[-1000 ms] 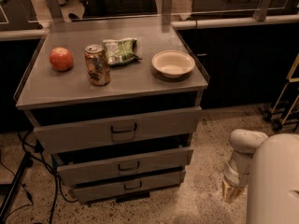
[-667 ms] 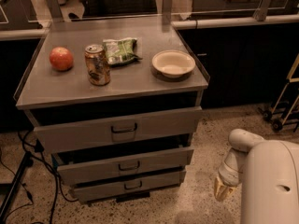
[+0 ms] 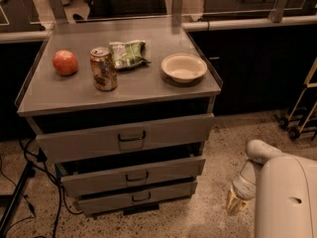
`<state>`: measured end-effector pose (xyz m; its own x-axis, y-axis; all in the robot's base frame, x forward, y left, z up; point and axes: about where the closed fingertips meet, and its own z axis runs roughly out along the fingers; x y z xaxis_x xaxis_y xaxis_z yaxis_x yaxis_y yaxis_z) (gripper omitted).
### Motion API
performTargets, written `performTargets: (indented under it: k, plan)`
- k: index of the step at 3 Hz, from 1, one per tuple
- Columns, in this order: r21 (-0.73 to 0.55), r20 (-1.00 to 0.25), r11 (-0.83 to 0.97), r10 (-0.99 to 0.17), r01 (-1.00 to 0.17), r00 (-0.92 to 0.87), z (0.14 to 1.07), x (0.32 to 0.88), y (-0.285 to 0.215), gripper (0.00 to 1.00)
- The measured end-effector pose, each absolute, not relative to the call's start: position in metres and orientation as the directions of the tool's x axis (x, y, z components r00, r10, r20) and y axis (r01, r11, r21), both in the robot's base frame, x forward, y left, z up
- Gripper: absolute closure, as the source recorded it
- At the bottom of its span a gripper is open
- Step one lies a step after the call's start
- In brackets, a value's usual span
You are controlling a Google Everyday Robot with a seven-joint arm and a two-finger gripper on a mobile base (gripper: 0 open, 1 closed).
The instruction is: Close middle drawer
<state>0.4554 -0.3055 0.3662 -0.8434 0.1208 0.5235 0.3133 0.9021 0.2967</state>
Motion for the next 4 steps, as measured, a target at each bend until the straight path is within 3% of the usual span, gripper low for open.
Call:
performTargets:
  k: [2,4]
  plan:
    - [0.393,0.399,0.869,0.133,0.300,-0.907,0.393,0.499,-0.251,1.00]
    - [0.423,0.386,0.851,0.141,0.311,-0.912,0.384,0.514,-0.251,1.00]
